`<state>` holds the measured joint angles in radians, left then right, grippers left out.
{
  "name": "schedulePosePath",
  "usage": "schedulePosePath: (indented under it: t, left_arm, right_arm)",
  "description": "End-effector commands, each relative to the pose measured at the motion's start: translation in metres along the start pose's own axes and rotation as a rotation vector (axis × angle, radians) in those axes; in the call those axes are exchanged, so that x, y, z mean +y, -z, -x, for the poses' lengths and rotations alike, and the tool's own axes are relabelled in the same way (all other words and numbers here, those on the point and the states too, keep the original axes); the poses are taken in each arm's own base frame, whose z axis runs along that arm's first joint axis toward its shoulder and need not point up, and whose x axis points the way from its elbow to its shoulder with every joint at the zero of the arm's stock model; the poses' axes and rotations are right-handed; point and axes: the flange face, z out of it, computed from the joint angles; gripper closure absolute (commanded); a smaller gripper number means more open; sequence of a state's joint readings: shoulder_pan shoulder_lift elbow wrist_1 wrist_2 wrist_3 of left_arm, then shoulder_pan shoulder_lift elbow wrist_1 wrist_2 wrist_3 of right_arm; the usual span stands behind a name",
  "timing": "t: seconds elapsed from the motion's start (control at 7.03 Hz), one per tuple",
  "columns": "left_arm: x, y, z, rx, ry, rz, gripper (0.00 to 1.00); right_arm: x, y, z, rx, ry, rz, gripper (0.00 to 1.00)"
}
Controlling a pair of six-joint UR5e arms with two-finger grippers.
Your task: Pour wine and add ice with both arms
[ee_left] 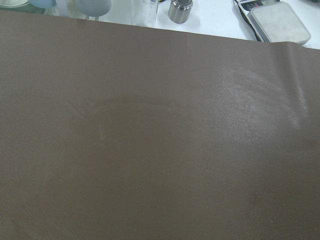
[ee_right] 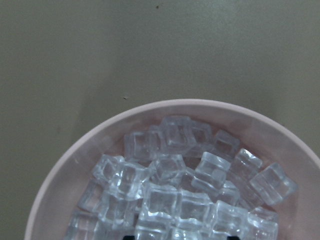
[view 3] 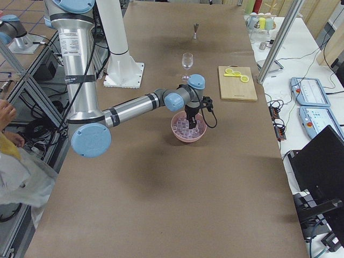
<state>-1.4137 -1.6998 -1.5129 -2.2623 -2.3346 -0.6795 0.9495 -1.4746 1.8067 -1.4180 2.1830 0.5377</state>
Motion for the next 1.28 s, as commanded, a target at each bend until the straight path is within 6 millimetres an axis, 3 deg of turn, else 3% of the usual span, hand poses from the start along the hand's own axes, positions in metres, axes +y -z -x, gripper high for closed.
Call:
schedulePosePath:
  t: [0.0, 0.57, 0.71, 0.85, 1.14]
  left_arm:
    - [-0.006, 0.002, -0.005, 0.003, -0.005, -0.008, 0.03]
    - [-0.016, 0.010, -0.009, 0.004, -0.002, -0.022, 0.03]
    - [-0.016, 0.010, -0.009, 0.004, -0.002, -0.022, 0.03]
    - [-0.016, 0.010, -0.009, 0.004, -0.002, -0.022, 0.03]
    - [-0.014, 0.012, -0.005, 0.003, 0.004, -0.022, 0.03]
  right_arm:
    - [0.001, -0.007, -0.004, 0.005, -0.007, 0.014, 0.40]
    - [0.009, -0.006, -0.007, -0.006, -0.013, 0.024, 1.00]
    - [0.008, 0.005, 0.002, -0.020, 0.000, 0.008, 1.00]
    - [0.004, 0.029, 0.020, -0.038, 0.002, 0.003, 1.00]
    - [-0.046, 0.105, 0.105, -0.067, -0.041, -0.047, 1.00]
